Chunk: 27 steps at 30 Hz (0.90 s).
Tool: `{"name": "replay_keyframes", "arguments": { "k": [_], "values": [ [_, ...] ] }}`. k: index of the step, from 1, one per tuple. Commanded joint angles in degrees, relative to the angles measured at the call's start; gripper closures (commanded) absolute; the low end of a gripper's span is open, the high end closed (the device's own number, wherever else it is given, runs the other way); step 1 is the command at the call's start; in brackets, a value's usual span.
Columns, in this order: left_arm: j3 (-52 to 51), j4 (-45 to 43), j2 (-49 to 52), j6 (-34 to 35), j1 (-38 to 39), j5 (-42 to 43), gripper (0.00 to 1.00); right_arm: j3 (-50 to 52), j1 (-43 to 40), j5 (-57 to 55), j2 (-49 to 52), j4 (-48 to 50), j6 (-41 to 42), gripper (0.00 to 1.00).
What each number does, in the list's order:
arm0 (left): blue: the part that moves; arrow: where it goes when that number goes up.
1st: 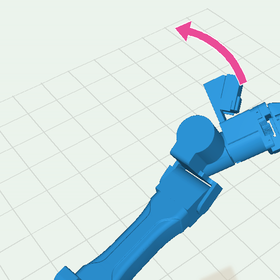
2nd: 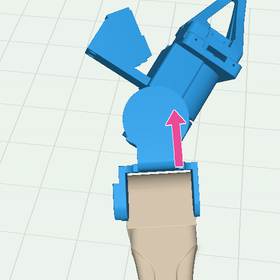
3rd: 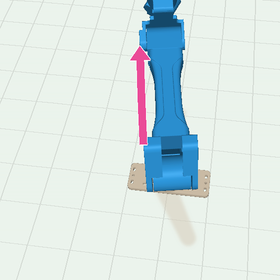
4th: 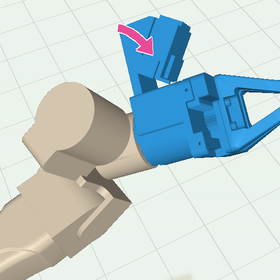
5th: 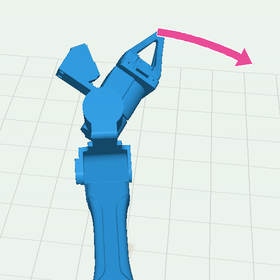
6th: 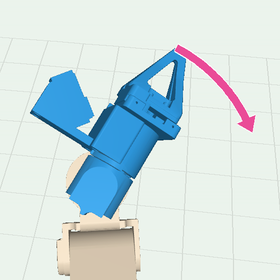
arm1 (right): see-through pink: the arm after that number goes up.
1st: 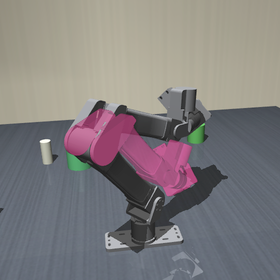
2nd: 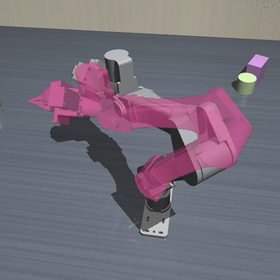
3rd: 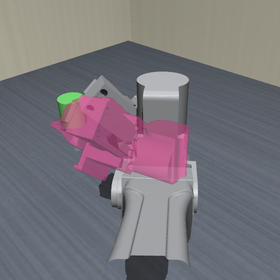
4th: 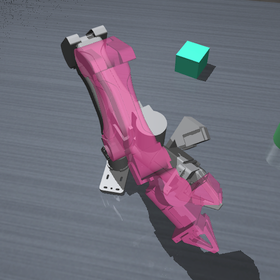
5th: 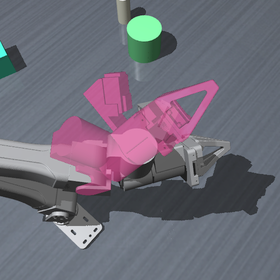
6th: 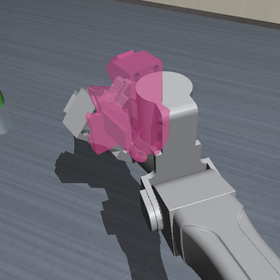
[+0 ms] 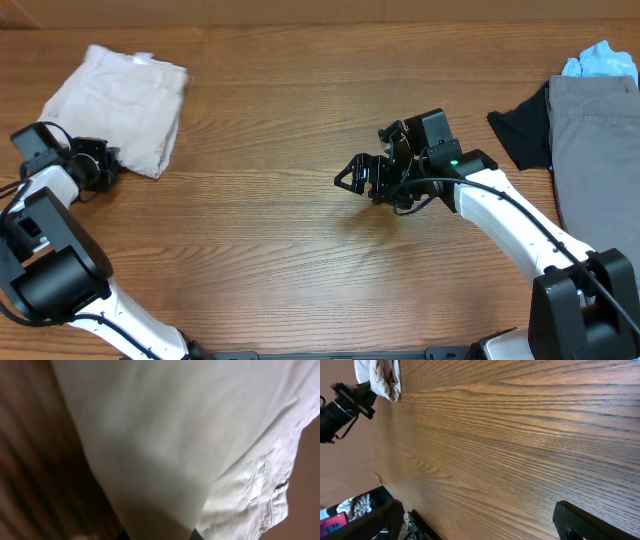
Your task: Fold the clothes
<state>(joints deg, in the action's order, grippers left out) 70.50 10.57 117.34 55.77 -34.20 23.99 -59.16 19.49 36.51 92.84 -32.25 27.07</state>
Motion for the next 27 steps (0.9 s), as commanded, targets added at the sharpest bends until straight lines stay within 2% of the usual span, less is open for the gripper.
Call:
{"name": "replay_keyframes", "arguments": {
  "k": [1, 7, 14, 17, 20, 27],
  "values": [
    [-0.3, -1.7, 0.7, 3.6, 2.2, -3.9, 0.96, -1.2, -0.2, -0.5, -1.3, 0.4, 1.2, 0.00],
    [-0.3, -8.7, 0.7, 3.7, 7.2, -9.0, 0.95, -1.2, -0.2, -0.5, -1.3, 0.4, 1.2, 0.00],
    [-0.3, -10.3, 0.8, 9.2, 12.4, -17.8, 0.96, -1.2, -0.2, -0.5, -1.3, 0.5, 1.2, 0.00],
    [-0.3, -11.1, 0.8, 8.8, 13.7, -21.5, 0.94, -1.2, -0.2, -0.5, -1.3, 0.4, 1.2, 0.00],
    [-0.3, -10.8, 0.8, 5.5, 13.6, -23.6, 0.94, -1.2, -0.2, -0.5, -1.3, 0.2, 1.2, 0.00],
    [-0.3, -11.7, 1.9, 4.2, 13.4, -23.8, 0.96, -1.2, -0.2, -0.5, -1.3, 0.3, 1.2, 0.00]
  ]
}}
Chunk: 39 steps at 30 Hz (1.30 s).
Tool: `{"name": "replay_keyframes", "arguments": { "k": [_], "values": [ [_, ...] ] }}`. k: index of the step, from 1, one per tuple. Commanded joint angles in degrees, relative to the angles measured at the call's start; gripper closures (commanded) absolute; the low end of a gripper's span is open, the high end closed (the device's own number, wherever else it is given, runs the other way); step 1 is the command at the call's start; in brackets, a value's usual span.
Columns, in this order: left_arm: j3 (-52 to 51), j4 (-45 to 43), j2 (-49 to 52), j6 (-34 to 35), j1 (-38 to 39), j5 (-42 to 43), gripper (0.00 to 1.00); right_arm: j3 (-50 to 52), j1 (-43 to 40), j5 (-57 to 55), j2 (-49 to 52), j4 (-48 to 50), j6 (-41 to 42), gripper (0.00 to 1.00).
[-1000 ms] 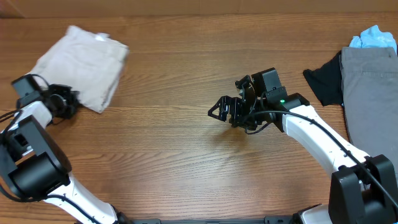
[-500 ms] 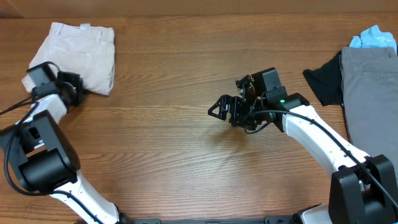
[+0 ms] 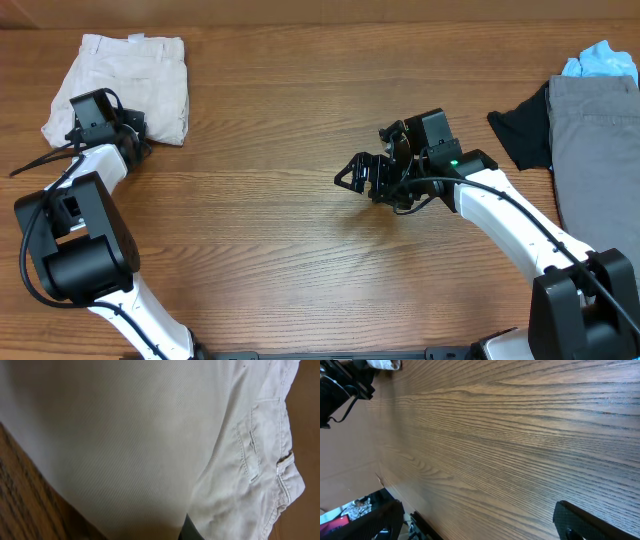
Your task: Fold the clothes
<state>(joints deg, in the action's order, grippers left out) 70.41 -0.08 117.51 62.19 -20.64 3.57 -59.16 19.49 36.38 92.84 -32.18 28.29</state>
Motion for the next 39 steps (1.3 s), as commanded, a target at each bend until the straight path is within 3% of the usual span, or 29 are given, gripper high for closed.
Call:
{"name": "replay_keyframes", "arguments": {
  "k": [1, 11, 26, 32, 39],
  "values": [
    [-0.2, -1.7, 2.2, -2.2, 0.0, -3.5, 0.96, -1.2, -0.2, -0.3, -1.3, 0.2, 0.0, 0.00],
    [-0.2, -12.7, 7.4, -3.5, 1.2, 2.7, 0.96, -1.2, 0.2, -0.3, -1.3, 0.6, 0.0, 0.00],
    [-0.1, -15.6, 7.5, -3.5, 2.9, -0.8, 0.95, -1.2, 0.4, -0.3, -1.3, 0.8, 0.2, 0.00],
    [-0.1, -15.3, 7.6, -9.4, 2.3, -2.6, 0.96, -1.2, 0.4, -0.3, -1.3, 0.8, 0.2, 0.00],
    [-0.1, -17.6, 7.7, -9.3, 2.7, -3.5, 0.96, -1.2, 0.4, -0.3, -1.3, 0.9, 0.2, 0.00]
  ]
}}
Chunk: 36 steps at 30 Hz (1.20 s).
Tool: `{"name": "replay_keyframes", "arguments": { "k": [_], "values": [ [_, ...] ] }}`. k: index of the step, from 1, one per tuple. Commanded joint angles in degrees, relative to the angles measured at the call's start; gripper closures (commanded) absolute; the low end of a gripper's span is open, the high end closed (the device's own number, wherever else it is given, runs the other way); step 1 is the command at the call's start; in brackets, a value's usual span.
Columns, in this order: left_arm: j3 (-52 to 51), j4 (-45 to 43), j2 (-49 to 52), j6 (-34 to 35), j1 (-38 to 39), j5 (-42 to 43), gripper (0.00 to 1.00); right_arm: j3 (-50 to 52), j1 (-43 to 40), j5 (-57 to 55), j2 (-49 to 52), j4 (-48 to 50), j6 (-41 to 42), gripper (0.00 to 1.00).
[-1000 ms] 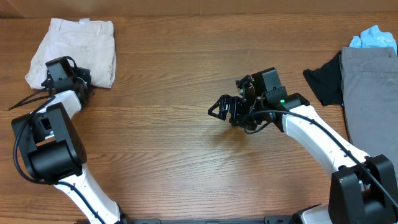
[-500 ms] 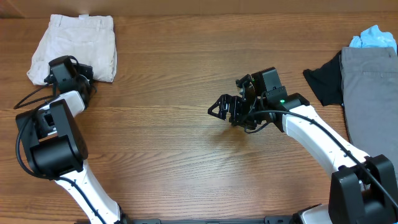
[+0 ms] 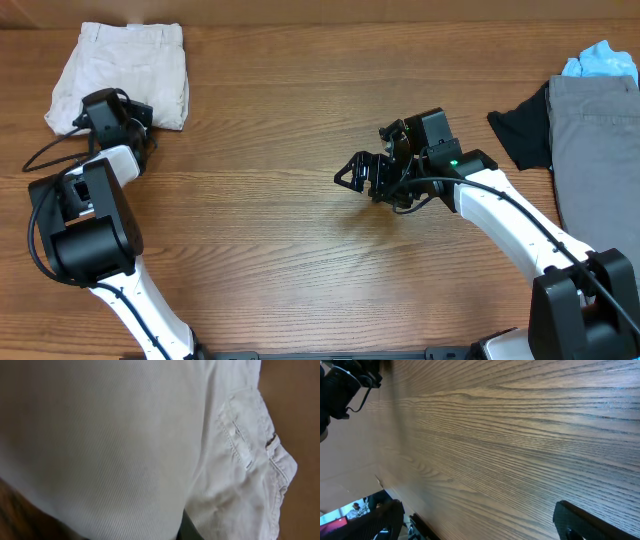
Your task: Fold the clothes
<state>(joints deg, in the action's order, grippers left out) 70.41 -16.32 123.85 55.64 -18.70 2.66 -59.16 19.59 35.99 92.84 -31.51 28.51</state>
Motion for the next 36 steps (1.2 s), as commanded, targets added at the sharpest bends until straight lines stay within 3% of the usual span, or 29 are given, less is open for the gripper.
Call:
{"name": "replay_keyframes", "arguments": {
  "k": [1, 18, 19, 21, 24, 25, 30, 36],
  "values": [
    [-0.1, -1.3, 1.3, -2.9, 0.8, -2.9, 0.96, -1.2, 0.3, 0.1, -1.3, 0.2, 0.0, 0.00],
    [3.9, -1.8, 6.2, -4.2, 0.8, 1.5, 0.93, -1.2, 0.3, 0.0, -1.3, 0.3, 0.0, 0.00],
    [4.0, -1.8, 6.2, -4.2, 0.8, 1.5, 0.90, -1.2, 0.3, 0.0, -1.3, 0.4, 0.0, 0.00],
    [4.2, -1.8, 6.1, -4.2, 0.8, 1.7, 0.68, -1.2, 0.3, 0.0, -1.3, 0.5, 0.0, 0.00],
    [4.3, -1.7, 6.1, -4.2, 0.8, 3.8, 0.58, -1.2, 0.3, 0.0, -1.3, 0.5, 0.0, 0.00],
    [4.3, -1.7, 6.1, -4.2, 0.8, 4.5, 0.48, -1.2, 0.3, 0.0, -1.3, 0.5, 0.0, 0.00],
    [4.3, -1.5, 5.6, -3.5, 0.7, 8.4, 0.39, -1.2, 0.3, 0.1, -1.3, 0.5, 0.0, 0.00],
    [4.3, 5.4, 1.8, -2.4, 0.7, 9.2, 0.41, -1.2, 0.3, 0.0, -1.3, 0.5, 0.0, 0.00]
  ]
}}
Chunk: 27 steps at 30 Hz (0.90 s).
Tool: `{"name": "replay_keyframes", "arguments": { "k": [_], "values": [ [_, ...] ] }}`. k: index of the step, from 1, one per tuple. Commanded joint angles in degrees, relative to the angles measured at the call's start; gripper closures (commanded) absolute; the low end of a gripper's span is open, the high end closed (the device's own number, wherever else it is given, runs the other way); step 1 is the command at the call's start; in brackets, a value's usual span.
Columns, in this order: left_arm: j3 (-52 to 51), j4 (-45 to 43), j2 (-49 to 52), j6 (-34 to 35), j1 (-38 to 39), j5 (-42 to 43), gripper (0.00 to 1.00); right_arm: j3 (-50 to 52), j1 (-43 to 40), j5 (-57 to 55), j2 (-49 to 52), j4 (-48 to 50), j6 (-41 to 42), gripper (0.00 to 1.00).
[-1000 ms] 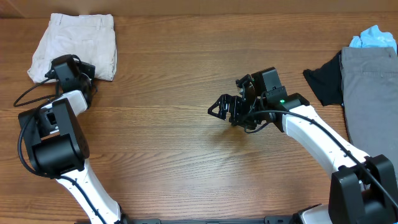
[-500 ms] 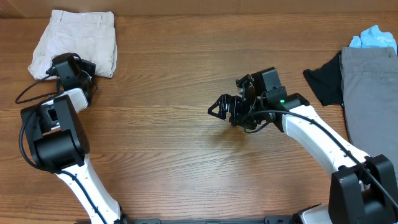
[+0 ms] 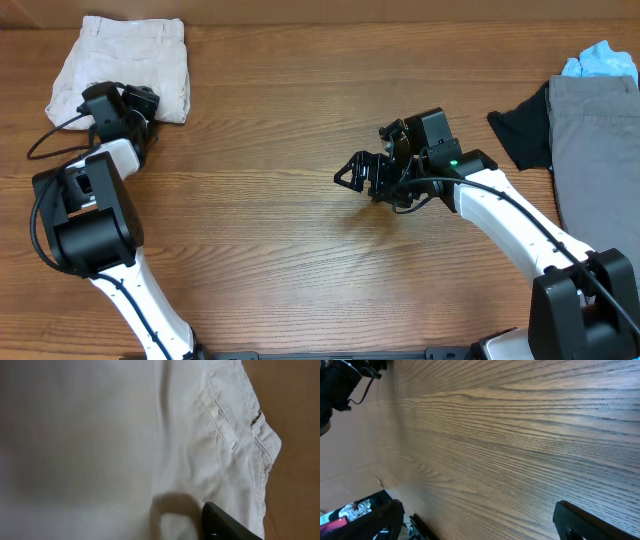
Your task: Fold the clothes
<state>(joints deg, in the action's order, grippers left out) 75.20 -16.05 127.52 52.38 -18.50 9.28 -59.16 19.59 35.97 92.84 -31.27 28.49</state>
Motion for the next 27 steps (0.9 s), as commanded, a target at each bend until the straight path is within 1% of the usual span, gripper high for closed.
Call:
{"name": "replay_keyframes", "arguments": {
  "k": [1, 4, 5, 7, 8, 11, 16, 20, 22, 27],
  "values": [
    [-0.5, 7.4, -3.0, 0.8, 0.5, 2.0, 0.38, -1.2, 0.3, 0.1, -1.3, 0.2, 0.0, 0.00],
    [-0.5, 14.9, -6.9, 0.8, 0.2, -2.5, 0.28, -1.0, 0.3, 0.0, -1.3, 0.3, 0.0, 0.00],
    [-0.5, 17.0, -8.1, 0.8, 0.1, -4.6, 0.23, -1.0, 0.3, 0.0, -1.3, 0.3, 0.0, 0.00],
    [-0.5, 21.2, -10.9, 0.7, 0.0, -9.4, 0.05, -1.0, 0.3, 0.1, -1.3, 0.3, 0.0, 0.00],
    [-0.5, 22.8, -12.0, 0.6, 0.0, -11.1, 0.01, -1.0, 0.3, 0.1, -1.3, 0.2, 0.0, 0.00],
    [-0.5, 27.6, -16.0, -1.1, 0.0, -12.7, 0.00, -1.0, 0.3, 0.1, -1.3, 0.1, 0.0, 0.00],
    [-0.5, 39.4, -23.3, -1.4, 0.0, -12.3, 0.00, -1.0, 0.3, 0.1, -1.3, -0.7, 0.3, 0.00],
    [-0.5, 47.9, -30.2, -2.3, -0.1, -10.1, 0.00, -1.0, 0.3, 0.1, -1.3, -1.5, 4.7, 0.00],
    [-0.5, 51.7, -34.2, -5.7, -0.2, -6.7, 0.00, -1.0, 0.3, 0.1, -1.3, -2.2, 6.1, 0.00],
    [-0.5, 57.3, -45.7, -17.0, -0.2, 1.3, 0.00, -1.0, 0.3, 0.1, -2.4, -6.8, 5.8, 0.01]
  ]
}}
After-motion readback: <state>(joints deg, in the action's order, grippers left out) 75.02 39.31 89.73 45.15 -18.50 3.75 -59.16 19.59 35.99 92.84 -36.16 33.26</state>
